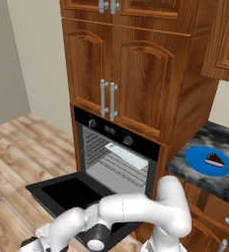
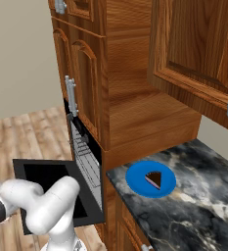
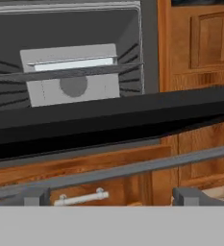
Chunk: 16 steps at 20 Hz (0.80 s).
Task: Take the baked cake out of the oven and place it on the plate for cooling. Then close the oven door.
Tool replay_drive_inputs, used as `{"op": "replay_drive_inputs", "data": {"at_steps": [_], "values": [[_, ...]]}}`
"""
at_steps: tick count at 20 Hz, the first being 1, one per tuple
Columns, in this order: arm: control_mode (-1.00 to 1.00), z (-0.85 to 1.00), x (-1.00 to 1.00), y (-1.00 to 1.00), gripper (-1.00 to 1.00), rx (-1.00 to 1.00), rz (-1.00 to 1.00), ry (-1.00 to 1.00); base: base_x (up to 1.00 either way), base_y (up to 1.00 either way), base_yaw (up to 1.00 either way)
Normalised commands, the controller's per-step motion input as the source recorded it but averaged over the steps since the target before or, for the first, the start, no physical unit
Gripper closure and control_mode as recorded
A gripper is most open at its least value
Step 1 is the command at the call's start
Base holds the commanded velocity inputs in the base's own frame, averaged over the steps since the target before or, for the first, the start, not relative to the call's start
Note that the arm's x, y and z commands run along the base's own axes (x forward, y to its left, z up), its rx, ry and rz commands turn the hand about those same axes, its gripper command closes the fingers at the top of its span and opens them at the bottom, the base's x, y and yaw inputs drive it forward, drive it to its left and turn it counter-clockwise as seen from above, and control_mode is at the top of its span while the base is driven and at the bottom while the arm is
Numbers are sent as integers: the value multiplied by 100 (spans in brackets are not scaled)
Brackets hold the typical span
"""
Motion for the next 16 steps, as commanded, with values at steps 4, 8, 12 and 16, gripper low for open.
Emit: {"op": "replay_drive_inputs", "data": {"at_steps": [4, 8, 12, 16], "values": [[-100, -100, 34, 0, -100, -15, -1, -7, 0, 0, 0], [-100, -95, 32, 0, -100, -12, 0, -7, 0, 0, 0], [-100, -69, 34, 0, -100, -10, 0, -8, 0, 0, 0], [-100, 11, 28, -23, -100, -2, 0, -26, 0, 0, 0]]}}
